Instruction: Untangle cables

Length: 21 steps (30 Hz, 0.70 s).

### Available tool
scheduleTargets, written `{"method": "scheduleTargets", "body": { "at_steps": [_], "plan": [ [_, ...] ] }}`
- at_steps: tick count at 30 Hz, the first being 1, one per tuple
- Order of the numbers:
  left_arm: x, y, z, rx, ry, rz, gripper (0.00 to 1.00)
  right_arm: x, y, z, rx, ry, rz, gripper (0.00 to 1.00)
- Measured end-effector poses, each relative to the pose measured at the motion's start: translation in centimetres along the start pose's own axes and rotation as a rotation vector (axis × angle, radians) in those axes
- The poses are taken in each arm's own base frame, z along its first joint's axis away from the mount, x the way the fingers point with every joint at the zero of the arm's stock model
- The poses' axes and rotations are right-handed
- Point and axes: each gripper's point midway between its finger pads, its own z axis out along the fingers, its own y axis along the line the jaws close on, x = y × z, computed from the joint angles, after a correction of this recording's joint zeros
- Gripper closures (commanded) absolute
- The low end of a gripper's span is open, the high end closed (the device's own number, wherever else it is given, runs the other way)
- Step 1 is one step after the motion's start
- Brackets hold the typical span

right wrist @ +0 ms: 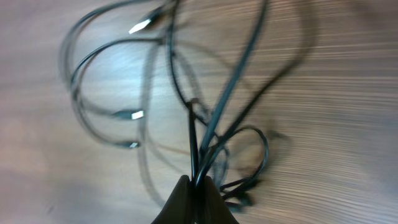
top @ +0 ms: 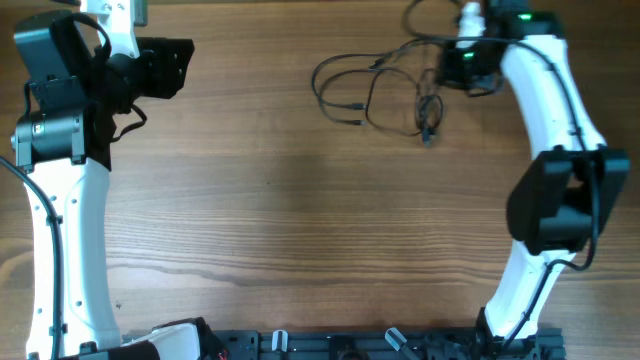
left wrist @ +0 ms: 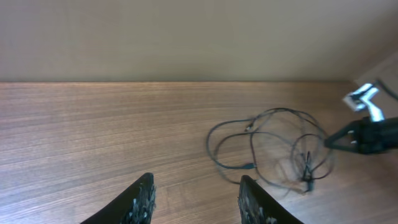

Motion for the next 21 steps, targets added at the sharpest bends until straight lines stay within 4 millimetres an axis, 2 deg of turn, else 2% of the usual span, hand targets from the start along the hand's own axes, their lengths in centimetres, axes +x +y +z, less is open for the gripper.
{"method": "scheduleTargets", "body": {
  "at_steps": [7,11,12,13,17,18,19,21],
  "plan": [
    [0.0,-0.2,0.0,0.011,0.0,0.0,0.55,3.0,9.5,1.8,-0.142,0.063,-0.194,0.95],
    [0.0,-0.2,0.0,0.011,0.001,0.0,0.55,4.9,13.6,2.0,-0.211,0.092,-0.277,0.96],
    [0.0,-0.2,0.0,0.011,0.0,0.0,0.55,5.2,14.2,1.9,-0.222,0.093,-0.293,0.95],
    [0.0,-0.2,0.0,0.011,0.0,0.0,0.55,5.8,15.8,1.2,-0.248,0.09,-0.327,0.95],
    [0.0,-0.2,0.0,0.014,0.0,0.0,0.54,6.7,18.9,-1.8,-0.295,0.045,-0.398,0.95],
    [0.0,-0.3,0.0,0.015,0.0,0.0,0.54,6.8,19.4,-2.5,-0.301,0.032,-0.409,0.89],
    [0.0,-0.3,0.0,0.017,0.0,0.0,0.53,6.9,19.9,-3.5,-0.309,0.015,-0.422,0.69],
    [0.0,-0.4,0.0,0.026,0.0,0.0,0.53,6.8,20.2,-5.0,-0.302,-0.017,-0.432,0.48]
  ]
}}
